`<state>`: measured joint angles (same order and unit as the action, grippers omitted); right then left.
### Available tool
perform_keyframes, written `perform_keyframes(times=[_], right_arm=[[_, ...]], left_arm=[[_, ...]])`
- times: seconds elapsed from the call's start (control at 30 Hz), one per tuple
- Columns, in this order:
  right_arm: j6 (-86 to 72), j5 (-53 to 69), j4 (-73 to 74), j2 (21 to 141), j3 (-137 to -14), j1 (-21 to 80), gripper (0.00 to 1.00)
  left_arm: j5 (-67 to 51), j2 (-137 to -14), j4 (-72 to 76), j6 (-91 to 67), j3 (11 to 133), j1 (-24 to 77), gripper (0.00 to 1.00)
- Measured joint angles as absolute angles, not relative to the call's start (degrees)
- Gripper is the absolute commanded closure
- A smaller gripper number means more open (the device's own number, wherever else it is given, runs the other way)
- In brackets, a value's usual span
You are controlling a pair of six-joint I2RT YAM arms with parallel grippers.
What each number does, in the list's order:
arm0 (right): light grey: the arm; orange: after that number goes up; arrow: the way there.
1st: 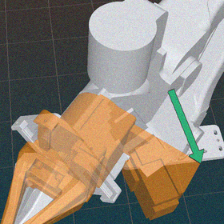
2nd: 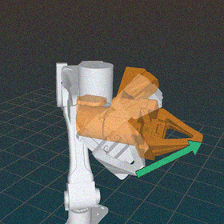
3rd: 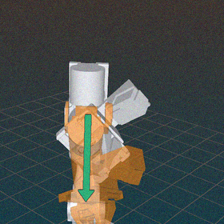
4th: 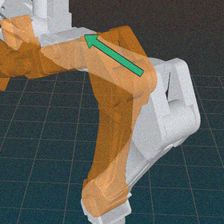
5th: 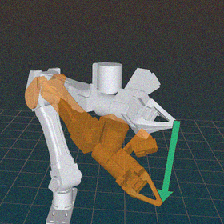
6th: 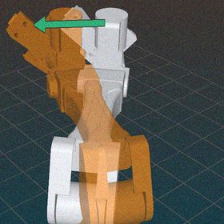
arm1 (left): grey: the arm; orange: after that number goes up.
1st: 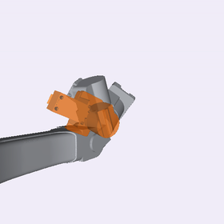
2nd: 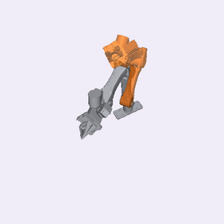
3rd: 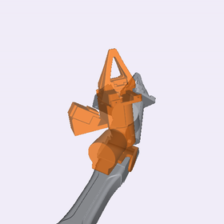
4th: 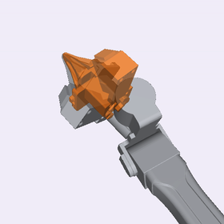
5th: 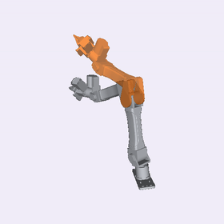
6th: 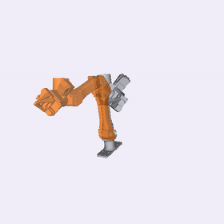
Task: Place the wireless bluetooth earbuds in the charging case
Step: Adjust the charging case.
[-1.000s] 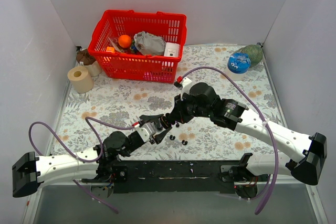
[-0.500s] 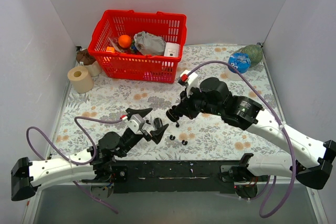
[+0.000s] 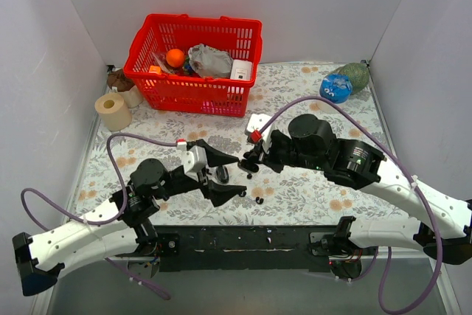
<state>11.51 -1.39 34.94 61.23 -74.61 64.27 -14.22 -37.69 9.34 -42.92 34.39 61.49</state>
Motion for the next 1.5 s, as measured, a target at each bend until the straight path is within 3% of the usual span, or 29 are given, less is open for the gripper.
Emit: perform_keyframes(times=[0.23,0.63,0.9,1.5], right_arm=[[14.2,2.7,37.0,63.4,-78.7,65.0,0.99],[14.8,4.7,37.6,64.2,-79.4,65.0,0.99],[14.3,4.7,37.5,64.7,-79.4,65.0,0.99],[13.5,4.7,37.2,65.0,-79.4,65.0,0.99]], left_arm=[[-30.7,-43.3,7.4,-45.3,34.7,49.7,0.18],[-35.1,-45.6,9.9,-46.2,34.9,49.2,0.19],[-35.7,-45.6,11.7,-46.9,35.0,49.2,0.41],[-36.5,-47.6,15.6,-48.0,35.0,49.2,0.6]])
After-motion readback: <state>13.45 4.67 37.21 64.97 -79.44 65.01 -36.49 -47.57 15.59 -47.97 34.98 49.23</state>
